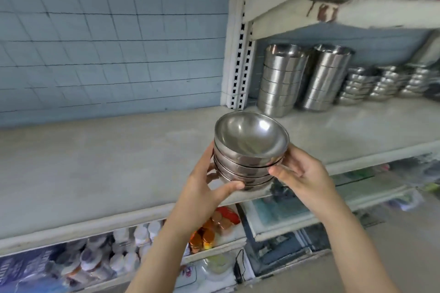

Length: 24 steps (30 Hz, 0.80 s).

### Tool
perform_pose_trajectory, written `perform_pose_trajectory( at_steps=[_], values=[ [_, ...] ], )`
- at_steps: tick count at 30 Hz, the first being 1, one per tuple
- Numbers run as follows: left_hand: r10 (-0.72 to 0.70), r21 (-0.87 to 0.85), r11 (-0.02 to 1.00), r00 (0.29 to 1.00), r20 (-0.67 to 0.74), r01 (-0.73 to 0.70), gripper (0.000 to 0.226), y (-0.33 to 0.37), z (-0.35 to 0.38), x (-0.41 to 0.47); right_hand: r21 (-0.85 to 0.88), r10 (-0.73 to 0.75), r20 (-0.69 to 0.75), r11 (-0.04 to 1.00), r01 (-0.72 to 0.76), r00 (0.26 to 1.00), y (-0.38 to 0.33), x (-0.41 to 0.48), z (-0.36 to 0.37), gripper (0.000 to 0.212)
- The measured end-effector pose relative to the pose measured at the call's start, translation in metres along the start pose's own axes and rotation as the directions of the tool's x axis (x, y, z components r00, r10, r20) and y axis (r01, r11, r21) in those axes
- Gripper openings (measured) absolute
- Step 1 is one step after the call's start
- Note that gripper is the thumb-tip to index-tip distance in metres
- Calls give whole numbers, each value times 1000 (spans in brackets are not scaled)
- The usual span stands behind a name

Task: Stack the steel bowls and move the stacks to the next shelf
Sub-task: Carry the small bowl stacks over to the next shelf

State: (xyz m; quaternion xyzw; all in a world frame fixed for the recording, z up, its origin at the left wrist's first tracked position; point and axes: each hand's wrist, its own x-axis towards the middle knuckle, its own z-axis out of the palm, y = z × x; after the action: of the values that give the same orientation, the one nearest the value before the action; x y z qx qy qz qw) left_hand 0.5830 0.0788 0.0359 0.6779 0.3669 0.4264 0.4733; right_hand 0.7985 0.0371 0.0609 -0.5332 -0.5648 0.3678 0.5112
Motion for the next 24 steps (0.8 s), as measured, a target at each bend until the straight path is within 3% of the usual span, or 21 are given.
perform_pose_trajectory(
  at_steps=[11, 17, 24],
  values=[
    [36, -12, 999, 988, 148, -34, 90, 38, 208, 63, -12, 9, -160, 1000, -11, 987, 18, -38, -213, 74],
    [31, -30, 999, 981, 189, -26, 88, 36, 291, 130, -29, 37, -150, 999, -42, 988, 51, -8, -307, 72],
    [12, -69, 998, 966, 259, 7, 92, 28, 395, 234, -64, 72, -249, 994, -91, 966, 87, 44, -423, 76]
  ],
)
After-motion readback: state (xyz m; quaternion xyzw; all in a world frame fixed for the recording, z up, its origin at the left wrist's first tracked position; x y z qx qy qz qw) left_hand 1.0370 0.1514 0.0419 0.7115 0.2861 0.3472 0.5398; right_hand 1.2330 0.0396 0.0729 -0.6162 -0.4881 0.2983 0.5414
